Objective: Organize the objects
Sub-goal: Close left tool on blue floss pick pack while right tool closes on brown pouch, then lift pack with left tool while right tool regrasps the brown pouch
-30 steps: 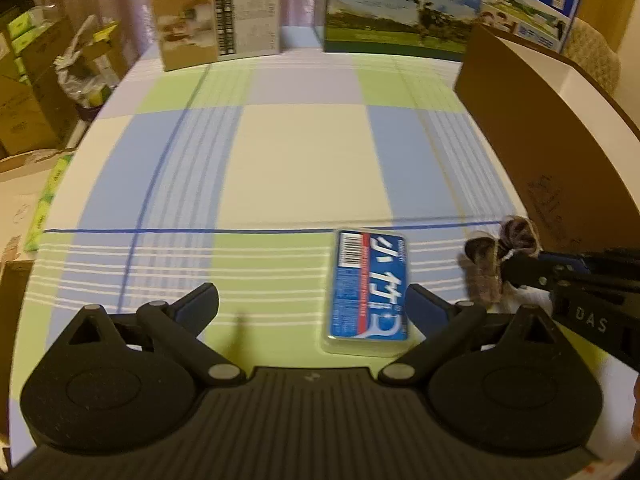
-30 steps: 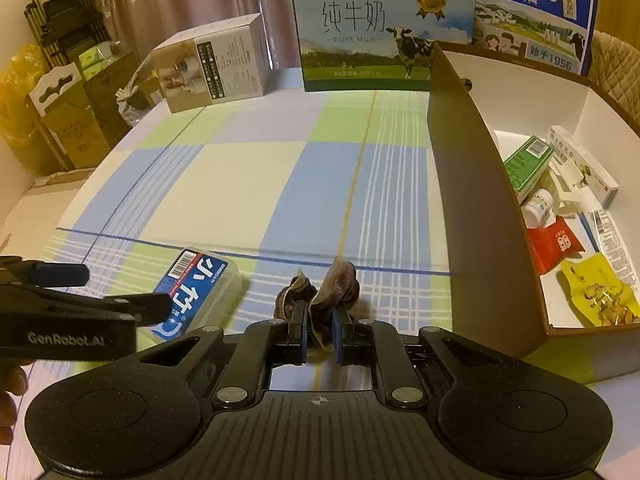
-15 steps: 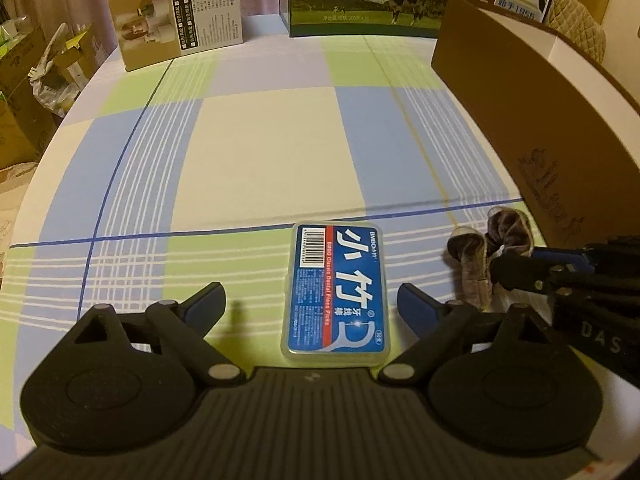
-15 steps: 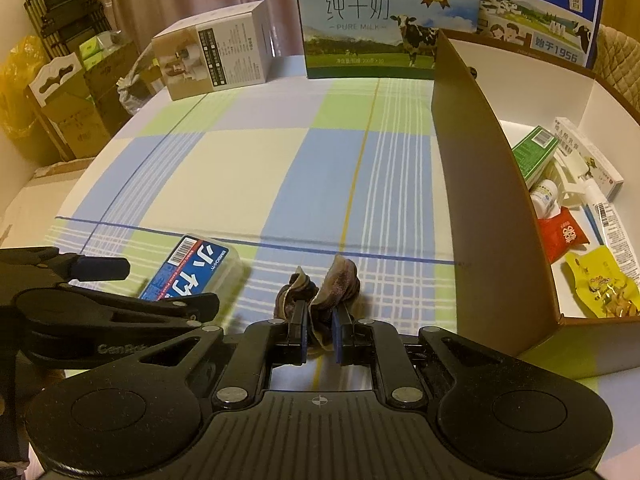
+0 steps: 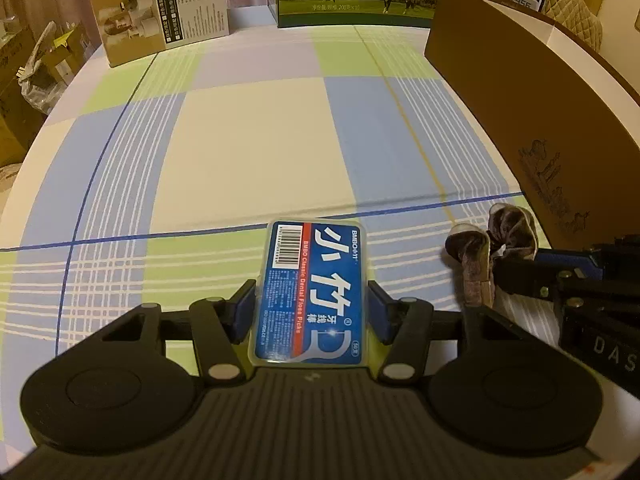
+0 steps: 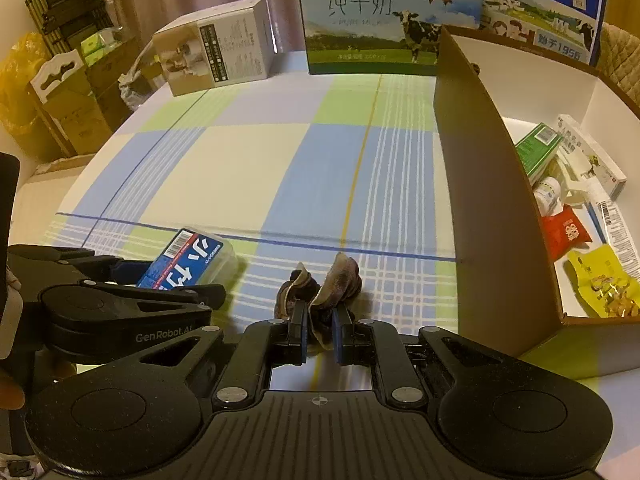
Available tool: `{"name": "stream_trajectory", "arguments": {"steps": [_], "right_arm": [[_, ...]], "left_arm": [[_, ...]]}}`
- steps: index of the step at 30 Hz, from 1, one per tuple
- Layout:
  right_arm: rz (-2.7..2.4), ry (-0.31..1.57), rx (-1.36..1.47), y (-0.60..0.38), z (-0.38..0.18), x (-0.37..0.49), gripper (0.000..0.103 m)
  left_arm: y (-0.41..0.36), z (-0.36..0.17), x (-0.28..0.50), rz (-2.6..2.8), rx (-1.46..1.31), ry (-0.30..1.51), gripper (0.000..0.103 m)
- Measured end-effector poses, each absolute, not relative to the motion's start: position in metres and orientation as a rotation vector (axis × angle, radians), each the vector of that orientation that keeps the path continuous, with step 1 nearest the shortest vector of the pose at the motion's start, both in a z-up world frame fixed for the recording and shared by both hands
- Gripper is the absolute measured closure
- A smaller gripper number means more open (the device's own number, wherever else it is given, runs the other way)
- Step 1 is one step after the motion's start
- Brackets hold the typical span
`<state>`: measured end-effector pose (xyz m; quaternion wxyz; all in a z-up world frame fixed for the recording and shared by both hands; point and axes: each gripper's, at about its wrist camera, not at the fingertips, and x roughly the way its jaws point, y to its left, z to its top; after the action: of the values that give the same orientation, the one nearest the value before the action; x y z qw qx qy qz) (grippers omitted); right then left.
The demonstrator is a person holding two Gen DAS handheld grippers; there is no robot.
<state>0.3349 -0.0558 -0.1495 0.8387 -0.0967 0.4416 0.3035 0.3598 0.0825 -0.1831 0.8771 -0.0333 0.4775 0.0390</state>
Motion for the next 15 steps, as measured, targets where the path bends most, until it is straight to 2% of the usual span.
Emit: {"name": "stream_trajectory", "arguments": {"steps": [15], "right_arm": [[0.663,0.961,-0.199,-0.07,-0.143,0.321,0.095]], "left_arm": [[0.084,-0.18,0.338,0.133,-0.063,1.037,0.051]]}}
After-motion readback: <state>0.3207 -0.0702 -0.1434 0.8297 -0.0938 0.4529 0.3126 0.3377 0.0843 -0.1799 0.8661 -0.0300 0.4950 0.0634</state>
